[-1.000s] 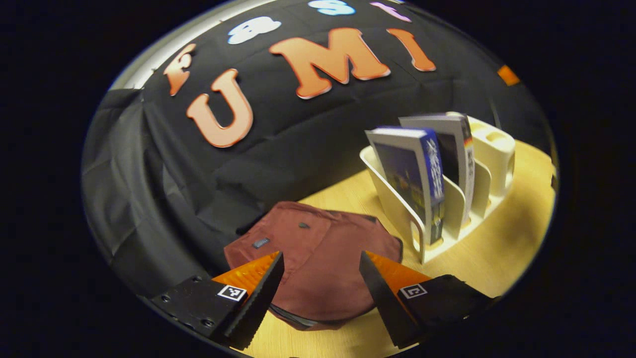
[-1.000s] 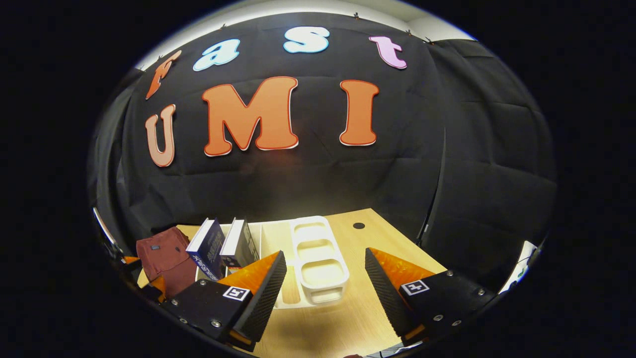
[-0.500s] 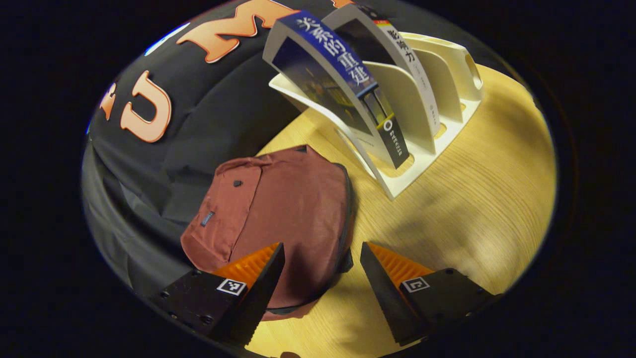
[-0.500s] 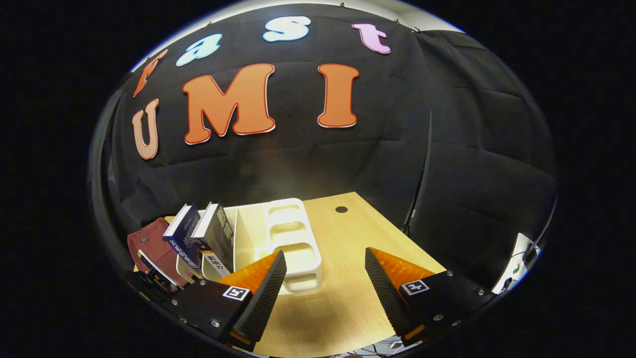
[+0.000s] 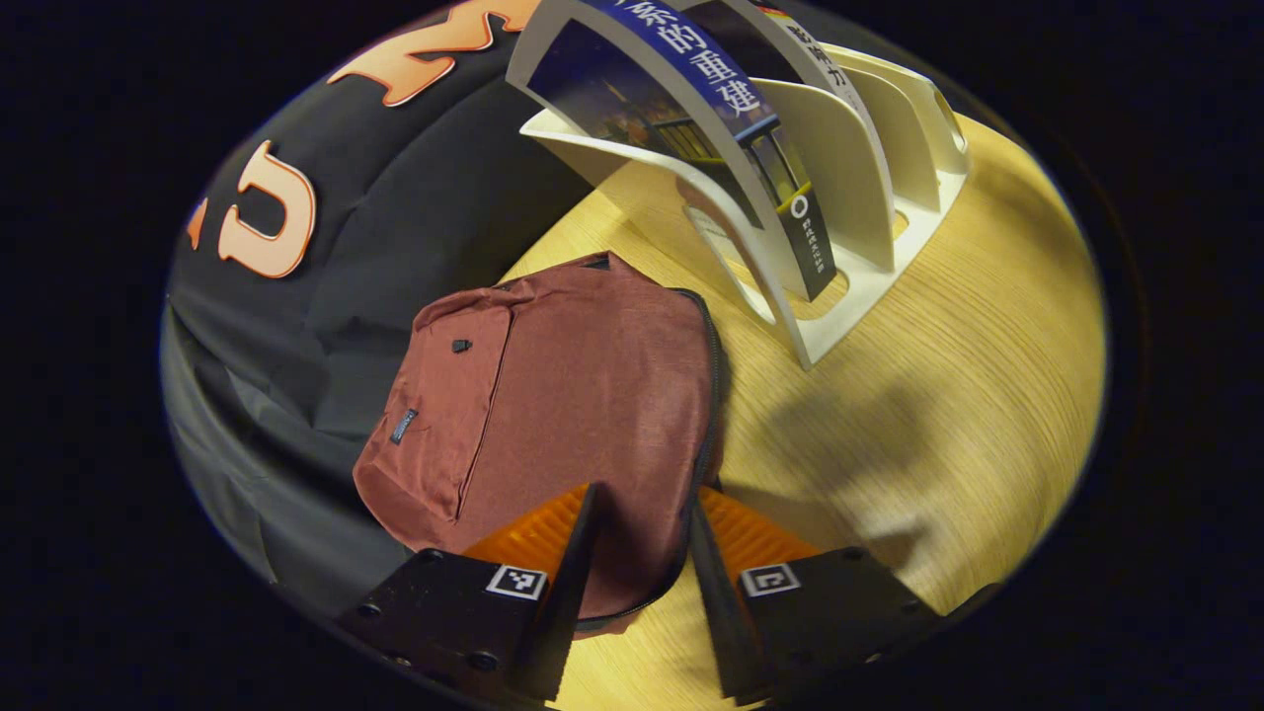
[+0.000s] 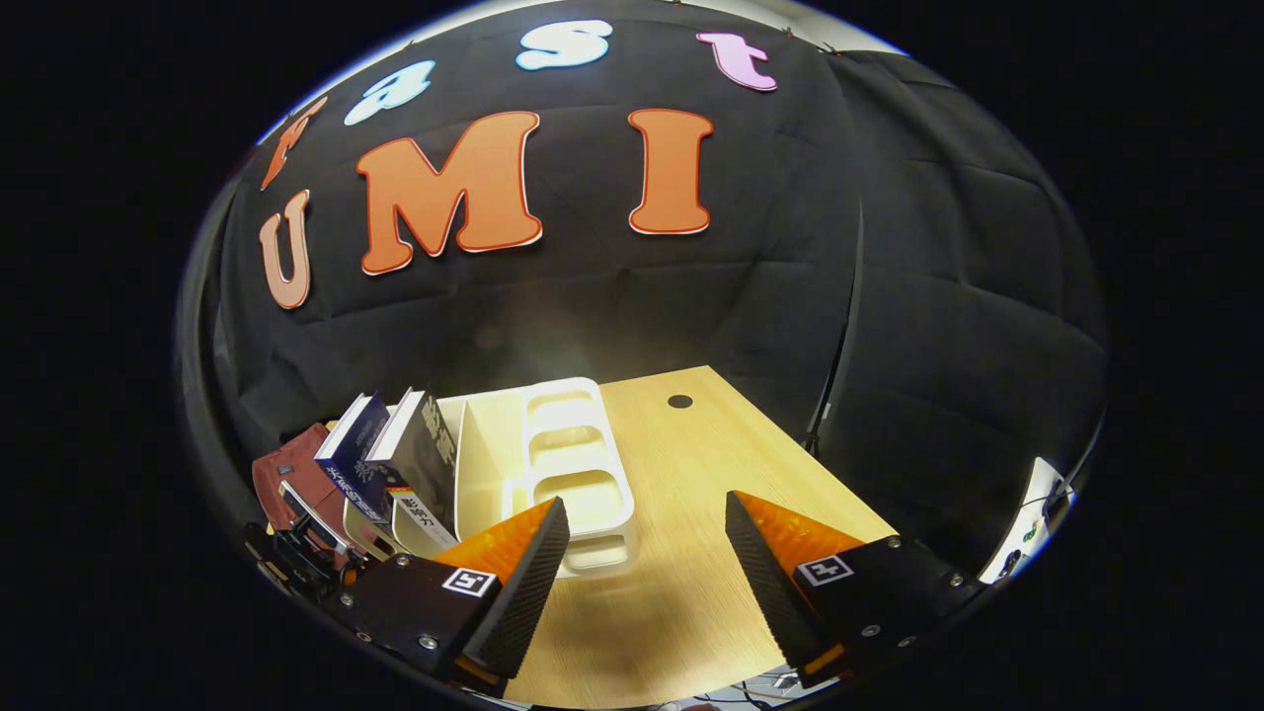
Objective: Open the schoolbag, grab two books from the bookshelf and put them into the schoolbag.
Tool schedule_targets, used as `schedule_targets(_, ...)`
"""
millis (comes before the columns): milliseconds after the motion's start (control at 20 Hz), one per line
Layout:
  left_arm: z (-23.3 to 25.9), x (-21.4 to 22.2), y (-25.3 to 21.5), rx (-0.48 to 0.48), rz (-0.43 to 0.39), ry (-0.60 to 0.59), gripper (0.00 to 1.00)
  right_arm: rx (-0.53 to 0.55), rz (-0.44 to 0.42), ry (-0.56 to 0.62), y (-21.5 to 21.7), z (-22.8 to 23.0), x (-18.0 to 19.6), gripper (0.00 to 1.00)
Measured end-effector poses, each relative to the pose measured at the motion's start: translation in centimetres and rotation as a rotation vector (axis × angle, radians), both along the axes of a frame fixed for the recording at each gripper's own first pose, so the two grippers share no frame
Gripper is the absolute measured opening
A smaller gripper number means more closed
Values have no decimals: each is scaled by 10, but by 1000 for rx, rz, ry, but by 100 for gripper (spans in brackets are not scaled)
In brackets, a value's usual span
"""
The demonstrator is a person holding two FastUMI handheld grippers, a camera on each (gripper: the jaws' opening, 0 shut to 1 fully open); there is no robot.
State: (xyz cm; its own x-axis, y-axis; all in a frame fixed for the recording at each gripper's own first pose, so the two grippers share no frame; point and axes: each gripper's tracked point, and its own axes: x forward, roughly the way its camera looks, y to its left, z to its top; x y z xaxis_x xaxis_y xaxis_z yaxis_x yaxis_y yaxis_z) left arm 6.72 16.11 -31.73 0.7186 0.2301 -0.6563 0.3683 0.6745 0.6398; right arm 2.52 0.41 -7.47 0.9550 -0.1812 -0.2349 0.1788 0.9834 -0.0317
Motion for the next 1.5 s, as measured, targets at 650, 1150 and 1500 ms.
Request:
schedule_targets(650, 26, -22, -15, -213, -43, 315, 1, 153, 26, -6, 29, -6, 5, 94)
schedule_targets(1150, 123, 14, 18, -225, -194, 309, 1, 179, -33, -96, 53, 32, 4, 95)
schedule_targets(1500, 182, 92, 76, -214, -163, 138, 0, 171, -16, -94, 92, 46, -3, 94)
